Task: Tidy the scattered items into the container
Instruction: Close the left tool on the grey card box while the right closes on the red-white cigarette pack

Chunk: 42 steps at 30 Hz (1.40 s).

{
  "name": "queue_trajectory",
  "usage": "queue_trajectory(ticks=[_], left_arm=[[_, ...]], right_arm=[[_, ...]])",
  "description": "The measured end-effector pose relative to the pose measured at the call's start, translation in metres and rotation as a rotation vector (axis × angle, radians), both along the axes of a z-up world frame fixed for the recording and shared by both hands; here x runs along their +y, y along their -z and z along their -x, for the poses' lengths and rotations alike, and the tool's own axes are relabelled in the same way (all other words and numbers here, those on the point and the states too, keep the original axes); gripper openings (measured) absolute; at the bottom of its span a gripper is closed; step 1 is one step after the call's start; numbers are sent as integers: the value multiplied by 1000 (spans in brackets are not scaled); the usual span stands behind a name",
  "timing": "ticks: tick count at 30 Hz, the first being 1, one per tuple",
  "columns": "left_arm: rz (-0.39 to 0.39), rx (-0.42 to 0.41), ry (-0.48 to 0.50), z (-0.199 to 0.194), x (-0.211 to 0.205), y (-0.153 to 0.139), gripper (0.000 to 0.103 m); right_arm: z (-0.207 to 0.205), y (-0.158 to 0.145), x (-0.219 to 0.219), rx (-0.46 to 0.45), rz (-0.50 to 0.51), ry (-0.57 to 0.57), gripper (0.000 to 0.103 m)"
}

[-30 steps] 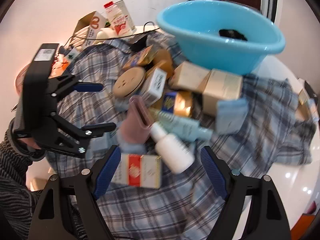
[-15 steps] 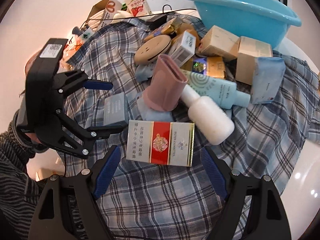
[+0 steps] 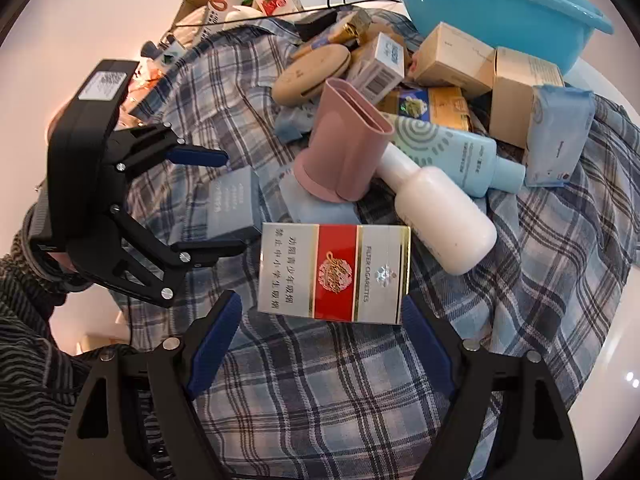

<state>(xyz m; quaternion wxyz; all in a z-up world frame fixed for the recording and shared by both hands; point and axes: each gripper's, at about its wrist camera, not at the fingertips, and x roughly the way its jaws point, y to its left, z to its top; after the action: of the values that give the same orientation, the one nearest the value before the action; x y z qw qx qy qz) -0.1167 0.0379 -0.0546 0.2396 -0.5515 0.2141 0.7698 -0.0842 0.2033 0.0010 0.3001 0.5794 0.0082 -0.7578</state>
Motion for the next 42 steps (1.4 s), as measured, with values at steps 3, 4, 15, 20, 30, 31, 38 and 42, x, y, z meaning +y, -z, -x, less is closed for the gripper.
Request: queue_trajectory(ticks=[3, 4, 15, 20, 30, 31, 38, 42], left_arm=[[-9, -11, 2, 2, -1, 2, 88], [-7, -9, 3, 2, -1, 3, 88], [2, -15, 3, 8, -2, 14, 88], [7, -9, -7, 9, -3, 18, 80], [-21, 14, -29, 5, -8, 6, 67], [-24, 16, -28, 4, -9, 5, 67], [-41, 9, -23, 0, -15, 3, 67], [-40, 4, -20, 0, -16, 5, 67]], right_arm=[[-2, 5, -4, 5, -49, 13, 81], [-2, 6, -5, 4, -46, 14, 81], [-9, -2, -12, 121, -159, 28, 90], [-12, -5, -14, 144, -175, 49, 90], [-14, -4, -22, 180, -197, 93, 91], [-15, -3, -21, 180, -195, 97, 91], [-12, 4, -22, 153, -182, 106, 92], [-13, 8, -25, 149, -195, 101, 96]])
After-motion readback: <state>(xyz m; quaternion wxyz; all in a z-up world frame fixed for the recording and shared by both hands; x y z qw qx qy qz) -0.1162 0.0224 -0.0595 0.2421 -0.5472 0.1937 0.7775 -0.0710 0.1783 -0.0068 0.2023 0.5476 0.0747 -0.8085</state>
